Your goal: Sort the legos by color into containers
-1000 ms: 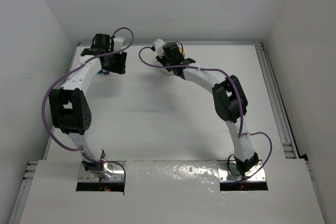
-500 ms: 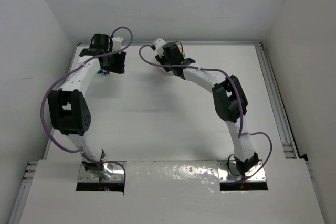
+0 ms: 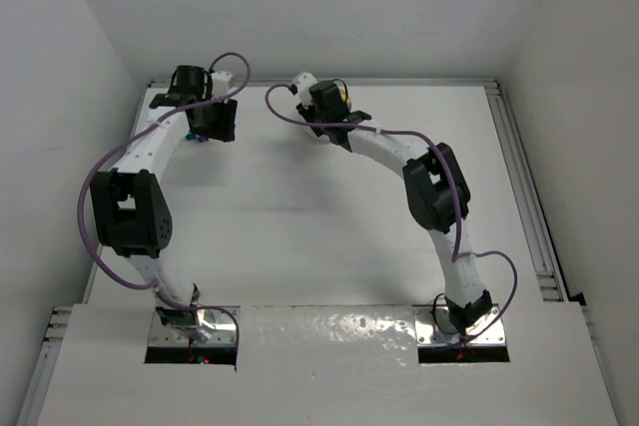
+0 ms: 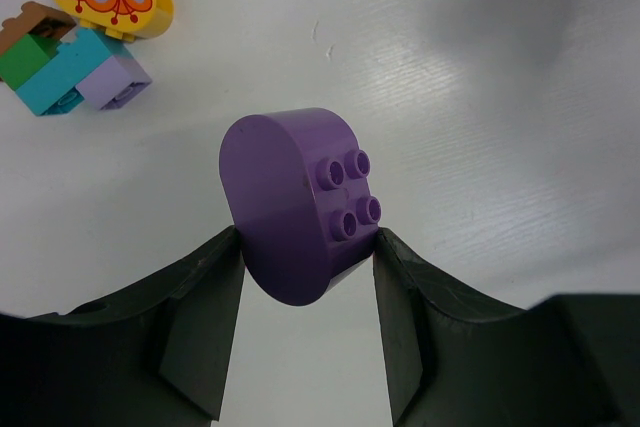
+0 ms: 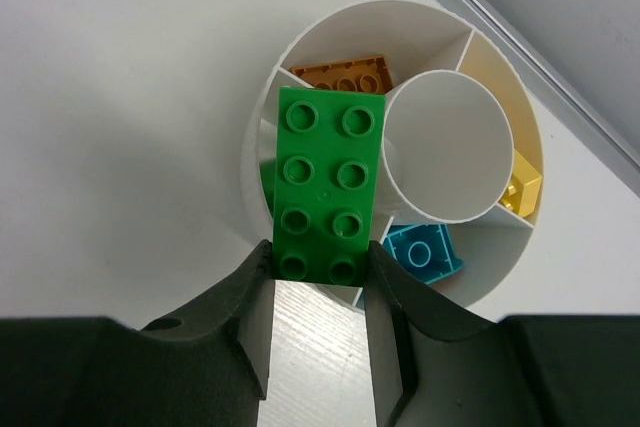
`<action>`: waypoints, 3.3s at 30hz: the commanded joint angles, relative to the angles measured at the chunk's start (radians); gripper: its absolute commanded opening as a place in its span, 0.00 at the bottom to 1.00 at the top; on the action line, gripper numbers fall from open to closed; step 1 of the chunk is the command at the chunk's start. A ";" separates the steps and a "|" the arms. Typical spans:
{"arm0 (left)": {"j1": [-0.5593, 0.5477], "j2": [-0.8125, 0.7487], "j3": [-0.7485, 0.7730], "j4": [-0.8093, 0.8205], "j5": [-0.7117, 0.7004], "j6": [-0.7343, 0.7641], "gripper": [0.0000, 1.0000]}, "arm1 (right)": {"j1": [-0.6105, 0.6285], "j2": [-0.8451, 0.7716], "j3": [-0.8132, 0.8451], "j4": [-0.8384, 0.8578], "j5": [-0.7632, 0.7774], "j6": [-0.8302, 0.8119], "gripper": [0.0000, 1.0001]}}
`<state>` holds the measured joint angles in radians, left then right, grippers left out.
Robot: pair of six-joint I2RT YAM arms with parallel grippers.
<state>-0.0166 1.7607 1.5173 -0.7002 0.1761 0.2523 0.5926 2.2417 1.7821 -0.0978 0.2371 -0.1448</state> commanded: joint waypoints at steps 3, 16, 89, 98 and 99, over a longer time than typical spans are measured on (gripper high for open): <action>0.015 -0.053 0.001 0.031 0.017 -0.010 0.00 | -0.004 0.010 0.046 0.050 0.018 0.022 0.37; 0.015 -0.055 0.000 0.031 0.011 -0.007 0.00 | -0.004 0.010 0.045 0.050 0.021 0.028 0.45; -0.121 -0.402 -0.355 0.548 0.359 0.547 0.00 | 0.030 -0.131 0.031 0.348 -0.645 1.125 0.50; -0.123 -0.400 -0.356 0.558 0.358 0.542 0.00 | 0.044 -0.073 0.106 0.330 -0.624 1.151 0.45; -0.123 -0.400 -0.356 0.559 0.358 0.541 0.00 | 0.044 -0.064 0.112 0.325 -0.622 1.159 0.47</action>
<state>-0.1242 1.3930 1.1572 -0.1970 0.4847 0.8032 0.6201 2.1647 1.8355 0.2005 -0.4068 0.9997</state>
